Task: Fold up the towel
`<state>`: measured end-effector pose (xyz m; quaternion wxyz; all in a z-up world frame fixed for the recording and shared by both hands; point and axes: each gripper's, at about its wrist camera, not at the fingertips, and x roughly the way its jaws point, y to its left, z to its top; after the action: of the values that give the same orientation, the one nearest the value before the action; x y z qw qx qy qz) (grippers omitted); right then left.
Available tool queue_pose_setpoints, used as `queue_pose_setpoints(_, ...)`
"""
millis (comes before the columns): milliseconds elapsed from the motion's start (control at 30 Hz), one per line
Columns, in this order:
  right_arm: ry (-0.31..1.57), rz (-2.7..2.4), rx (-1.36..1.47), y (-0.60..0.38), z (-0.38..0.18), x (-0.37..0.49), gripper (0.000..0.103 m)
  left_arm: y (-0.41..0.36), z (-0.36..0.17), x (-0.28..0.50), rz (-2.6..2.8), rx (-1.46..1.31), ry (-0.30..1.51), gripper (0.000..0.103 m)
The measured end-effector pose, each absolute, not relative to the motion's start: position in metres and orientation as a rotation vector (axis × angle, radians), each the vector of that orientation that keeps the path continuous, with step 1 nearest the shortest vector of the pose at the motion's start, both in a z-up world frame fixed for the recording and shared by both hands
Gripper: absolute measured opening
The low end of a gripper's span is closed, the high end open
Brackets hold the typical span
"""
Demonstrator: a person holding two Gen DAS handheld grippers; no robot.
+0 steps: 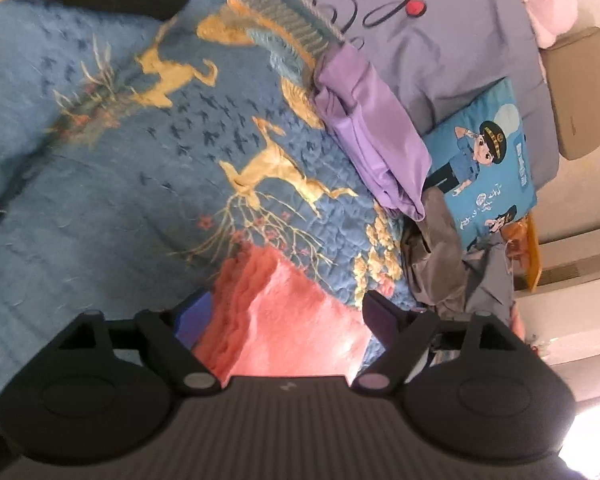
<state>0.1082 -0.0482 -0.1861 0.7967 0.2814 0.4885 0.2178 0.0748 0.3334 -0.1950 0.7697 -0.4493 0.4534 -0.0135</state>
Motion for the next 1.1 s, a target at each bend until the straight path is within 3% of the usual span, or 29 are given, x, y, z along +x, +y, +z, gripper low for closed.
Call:
queue_pose_setpoints(300,1.087,0.474,0.602,-0.032,-0.195,0.136,0.072,0.335,-0.236,0.111,-0.019,-0.957,1.095,0.085)
queue_pose_setpoints(567,1.129,0.461,0.716,-0.036,-0.216,0.148,0.072,0.337,-0.245,0.128,-0.059,-0.997,1.074,0.082)
queue_pose_setpoints(767,1.14,0.464,0.782,-0.038,-0.225,0.153,0.072,0.33,-0.249,0.128,-0.128,-1.049,1.087,0.058)
queue_pose_setpoints(900,1.137,0.481,0.796,-0.037,-0.226,0.155,0.072,0.332,-0.253,0.123,-0.115,-1.065,1.083,0.036)
queue_pose_setpoints(1100,1.136,0.511,0.755,-0.029,-0.226,0.154,0.068,0.337,-0.259,0.112,-0.111,-1.119,1.044,0.027)
